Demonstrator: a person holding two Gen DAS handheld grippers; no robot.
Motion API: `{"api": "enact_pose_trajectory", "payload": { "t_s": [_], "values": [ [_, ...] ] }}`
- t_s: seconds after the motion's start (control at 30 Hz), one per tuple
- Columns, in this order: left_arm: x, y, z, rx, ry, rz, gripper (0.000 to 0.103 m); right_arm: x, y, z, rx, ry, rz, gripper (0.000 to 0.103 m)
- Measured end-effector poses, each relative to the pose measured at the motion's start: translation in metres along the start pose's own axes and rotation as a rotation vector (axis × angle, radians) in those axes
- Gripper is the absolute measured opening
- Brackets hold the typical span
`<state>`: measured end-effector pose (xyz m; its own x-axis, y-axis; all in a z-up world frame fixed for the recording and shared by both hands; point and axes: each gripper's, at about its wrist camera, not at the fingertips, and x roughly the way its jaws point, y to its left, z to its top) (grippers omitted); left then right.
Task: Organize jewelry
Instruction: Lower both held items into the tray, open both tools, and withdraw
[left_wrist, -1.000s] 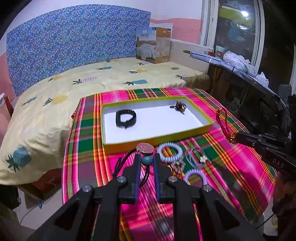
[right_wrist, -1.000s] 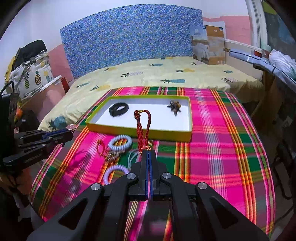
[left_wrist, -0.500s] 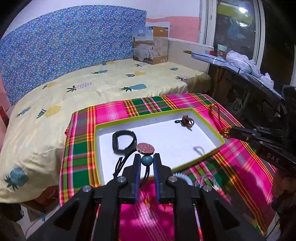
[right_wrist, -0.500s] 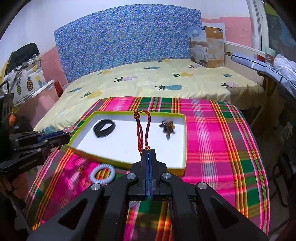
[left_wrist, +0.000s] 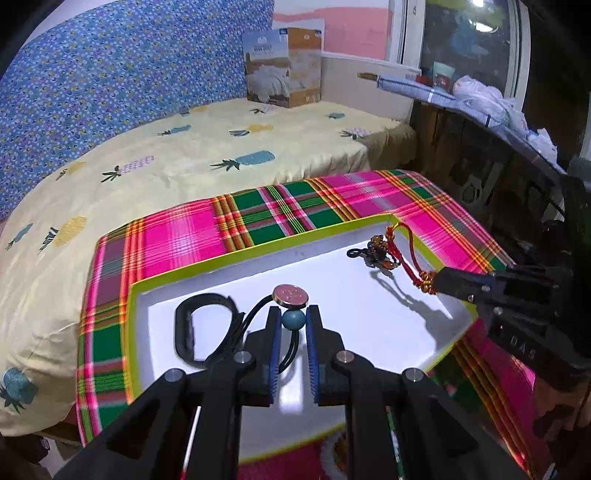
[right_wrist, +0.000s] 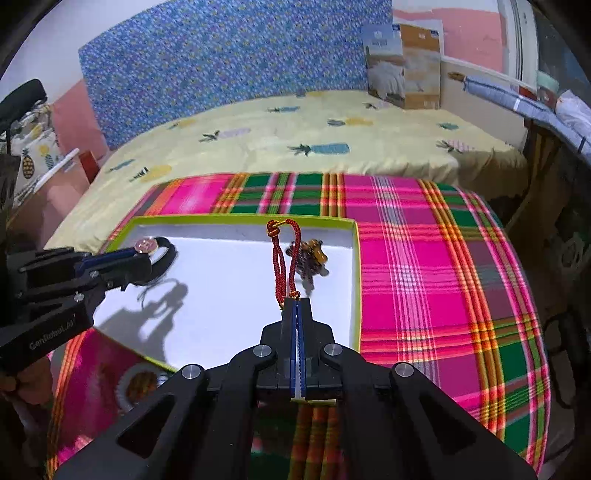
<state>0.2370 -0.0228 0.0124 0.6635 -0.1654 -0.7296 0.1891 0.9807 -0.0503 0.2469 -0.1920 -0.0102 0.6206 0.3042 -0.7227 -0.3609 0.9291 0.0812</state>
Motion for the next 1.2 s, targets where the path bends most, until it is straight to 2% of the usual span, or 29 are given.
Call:
{"api": "enact_pose_trajectory", "payload": {
  "t_s": [0.3,0.6,0.77,0.83,0.9,1.2],
  "values": [
    [0.038,0.0,0.005,0.01,0.066,0.009,0.014,0.022,-0.008,-0.002,0.008,0.066,-0.031,0.0],
    [0.053,-0.003,0.003,0.011,0.1,-0.003,0.014,0.023,-0.014,-0.004,0.024,0.085,-0.036,0.0],
    [0.051,-0.002,0.002,-0.005,0.103,-0.019,0.014,0.024,-0.015,-0.004,0.029,0.096,-0.034,0.003],
    [0.049,-0.002,0.001,-0.004,0.098,-0.021,0.021,0.022,-0.013,-0.004,0.025,0.091,-0.02,0.015],
    [0.045,-0.002,0.001,-0.005,0.087,-0.029,0.024,0.02,-0.01,-0.005,0.014,0.087,-0.017,0.017],
    [0.01,0.002,-0.004,-0.026,0.038,-0.029,0.024,-0.009,-0.005,-0.009,0.021,0.036,0.002,0.018]
  ]
}}
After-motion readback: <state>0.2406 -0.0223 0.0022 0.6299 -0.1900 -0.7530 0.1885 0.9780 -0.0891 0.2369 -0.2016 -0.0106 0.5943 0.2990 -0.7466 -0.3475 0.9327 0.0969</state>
